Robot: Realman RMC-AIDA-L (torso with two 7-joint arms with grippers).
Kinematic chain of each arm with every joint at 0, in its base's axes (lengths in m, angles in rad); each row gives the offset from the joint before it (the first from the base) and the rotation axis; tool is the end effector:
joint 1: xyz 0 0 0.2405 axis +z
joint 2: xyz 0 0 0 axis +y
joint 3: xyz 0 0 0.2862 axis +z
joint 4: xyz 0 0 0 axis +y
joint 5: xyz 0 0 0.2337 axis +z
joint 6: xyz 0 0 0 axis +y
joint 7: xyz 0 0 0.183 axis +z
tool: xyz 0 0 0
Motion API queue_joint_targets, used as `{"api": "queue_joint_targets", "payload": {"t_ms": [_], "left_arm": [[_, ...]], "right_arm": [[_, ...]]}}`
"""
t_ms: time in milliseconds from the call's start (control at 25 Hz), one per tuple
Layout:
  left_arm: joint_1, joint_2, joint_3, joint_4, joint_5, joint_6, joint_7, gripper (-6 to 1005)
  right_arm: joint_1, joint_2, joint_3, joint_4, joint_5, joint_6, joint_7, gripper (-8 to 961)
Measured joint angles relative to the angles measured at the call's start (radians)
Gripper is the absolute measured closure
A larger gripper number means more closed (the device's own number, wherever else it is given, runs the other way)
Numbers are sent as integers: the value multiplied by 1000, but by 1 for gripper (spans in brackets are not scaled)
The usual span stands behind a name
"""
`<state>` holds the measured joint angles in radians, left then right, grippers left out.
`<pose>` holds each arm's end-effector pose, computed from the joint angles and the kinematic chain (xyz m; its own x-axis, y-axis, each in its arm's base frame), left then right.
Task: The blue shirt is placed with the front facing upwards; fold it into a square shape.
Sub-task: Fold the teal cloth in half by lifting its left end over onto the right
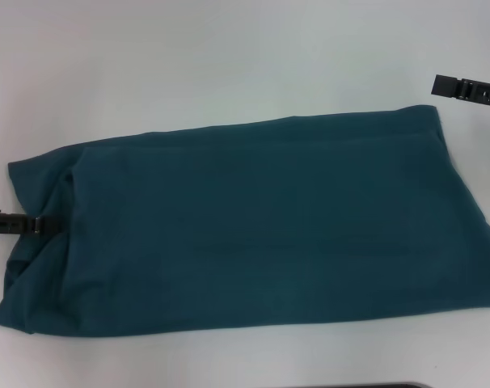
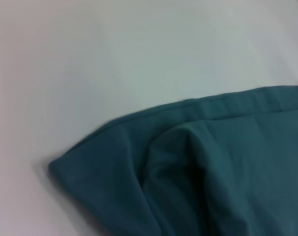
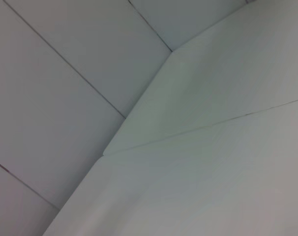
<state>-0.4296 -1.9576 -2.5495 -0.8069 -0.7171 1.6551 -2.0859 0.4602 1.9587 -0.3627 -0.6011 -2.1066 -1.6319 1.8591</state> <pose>-0.3906 0.3267 0.0243 0.3717 0.9004 0.2259 0.9280 -0.3537 -0.1173 0.3570 0.3602 0.0337 0.3258 -0.6947 -0.6413 -0.8842 -0.4641 0.0535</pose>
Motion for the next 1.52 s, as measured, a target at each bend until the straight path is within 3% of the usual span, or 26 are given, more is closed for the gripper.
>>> {"api": "queue_joint_targets", "payload": {"t_ms": [560,1520], "left_arm": [[5,-1,5,9,42,-25,-1,174],[-45,-32,43,8,52,-6,-2,206]], "right_arm": [[0,0,1,-4,8,-3,3,56],[0,-3,1,-4,11,-1,5,72]]}}
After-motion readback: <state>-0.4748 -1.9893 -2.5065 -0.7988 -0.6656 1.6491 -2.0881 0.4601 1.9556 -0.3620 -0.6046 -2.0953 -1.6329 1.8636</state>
